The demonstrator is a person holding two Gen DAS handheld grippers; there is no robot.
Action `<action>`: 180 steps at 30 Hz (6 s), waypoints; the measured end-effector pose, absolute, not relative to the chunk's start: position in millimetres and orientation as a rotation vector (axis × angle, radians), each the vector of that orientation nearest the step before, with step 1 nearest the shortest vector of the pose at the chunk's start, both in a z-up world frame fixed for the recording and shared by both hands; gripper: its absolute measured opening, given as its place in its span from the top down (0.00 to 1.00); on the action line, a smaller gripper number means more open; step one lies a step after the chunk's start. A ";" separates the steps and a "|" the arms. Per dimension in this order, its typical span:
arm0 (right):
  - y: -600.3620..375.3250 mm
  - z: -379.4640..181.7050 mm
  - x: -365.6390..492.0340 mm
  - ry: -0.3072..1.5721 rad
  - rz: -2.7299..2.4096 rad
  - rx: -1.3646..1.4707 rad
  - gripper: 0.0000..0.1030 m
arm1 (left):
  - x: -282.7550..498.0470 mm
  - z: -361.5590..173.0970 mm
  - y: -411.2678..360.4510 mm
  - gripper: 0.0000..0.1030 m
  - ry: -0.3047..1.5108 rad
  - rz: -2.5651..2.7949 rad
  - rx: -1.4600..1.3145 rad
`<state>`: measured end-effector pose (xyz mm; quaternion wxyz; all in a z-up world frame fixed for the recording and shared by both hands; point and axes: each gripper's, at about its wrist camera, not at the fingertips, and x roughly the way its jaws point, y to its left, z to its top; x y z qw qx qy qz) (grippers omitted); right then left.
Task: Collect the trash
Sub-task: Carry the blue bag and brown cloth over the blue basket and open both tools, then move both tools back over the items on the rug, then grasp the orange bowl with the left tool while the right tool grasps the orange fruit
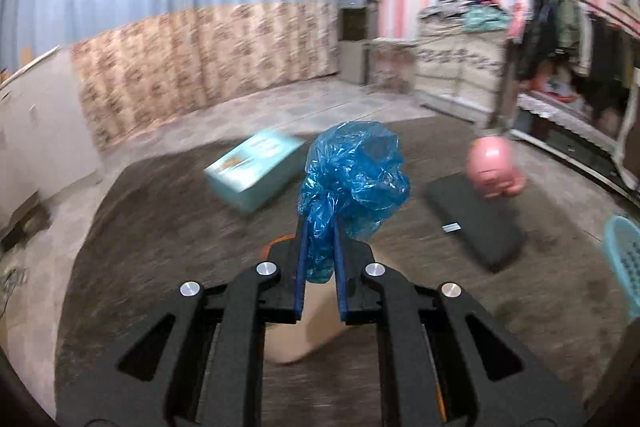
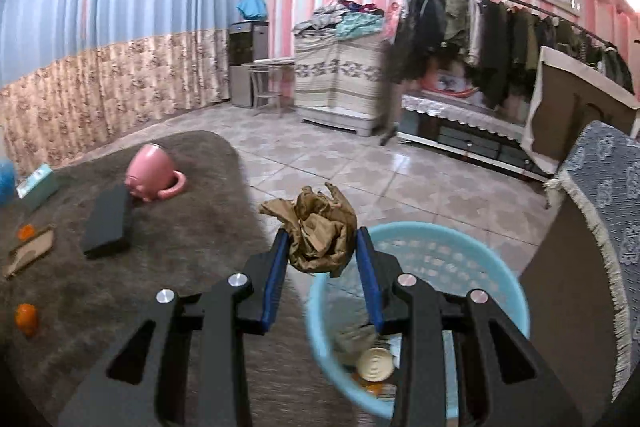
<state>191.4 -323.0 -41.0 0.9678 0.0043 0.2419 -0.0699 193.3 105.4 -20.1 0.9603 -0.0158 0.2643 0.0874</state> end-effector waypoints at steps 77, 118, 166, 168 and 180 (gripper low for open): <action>-447.4 -84.0 192.6 0.481 -0.486 0.204 0.10 | 277.7 -55.6 -207.7 0.07 0.515 -0.309 0.020; -242.7 -52.1 172.0 0.475 -0.075 0.030 0.04 | 149.9 -15.0 64.2 0.05 0.469 0.135 -0.035; -19.0 -118.8 151.5 0.748 0.591 -0.253 0.66 | 84.1 -101.4 243.5 0.05 0.652 0.357 -0.194; -32.1 -112.2 157.3 0.735 0.564 -0.250 0.66 | 89.8 -99.3 239.5 0.05 0.651 0.344 -0.198; -133.5 -65.6 213.9 0.614 0.344 -0.155 0.66 | 169.3 -90.1 202.4 0.05 0.673 0.242 -0.186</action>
